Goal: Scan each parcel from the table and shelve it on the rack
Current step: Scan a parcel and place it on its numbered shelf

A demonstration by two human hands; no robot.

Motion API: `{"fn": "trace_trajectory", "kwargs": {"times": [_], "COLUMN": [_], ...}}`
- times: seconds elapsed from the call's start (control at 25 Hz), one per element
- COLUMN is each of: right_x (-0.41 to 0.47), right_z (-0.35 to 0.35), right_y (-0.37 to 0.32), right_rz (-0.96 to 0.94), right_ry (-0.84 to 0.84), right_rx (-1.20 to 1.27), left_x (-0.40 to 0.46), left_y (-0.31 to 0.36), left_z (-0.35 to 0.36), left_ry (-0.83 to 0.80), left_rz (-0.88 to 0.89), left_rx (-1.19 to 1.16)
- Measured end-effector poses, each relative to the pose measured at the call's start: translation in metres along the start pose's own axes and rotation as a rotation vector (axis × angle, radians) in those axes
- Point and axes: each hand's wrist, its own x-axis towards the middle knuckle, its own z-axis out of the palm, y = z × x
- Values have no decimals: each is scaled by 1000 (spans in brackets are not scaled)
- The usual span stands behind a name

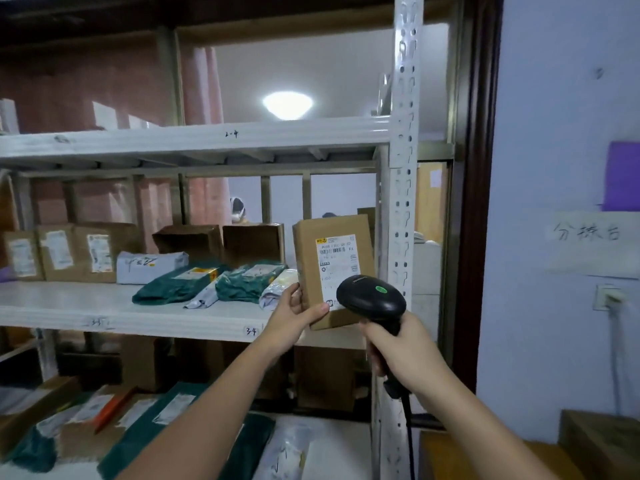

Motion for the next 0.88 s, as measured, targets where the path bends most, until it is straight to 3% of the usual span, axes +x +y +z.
{"fn": "trace_trajectory", "kwargs": {"times": [0.24,0.52,0.76,0.88], "right_x": [34,57,68,69], "right_z": [-7,8,20,23], "right_y": [29,51,48,50], "right_rz": [48,107,117,138], "right_ry": [-8,39,55,76], "right_rx": [-33,13,52,54], "left_x": [45,55,68,80], "left_y": [-18,-29,-12,3], "left_z": [1,7,21,23], "left_ry": [-59,125,325,324], "left_rz": [-63,-85,174,264], "left_rx": [112,103,420,470]}}
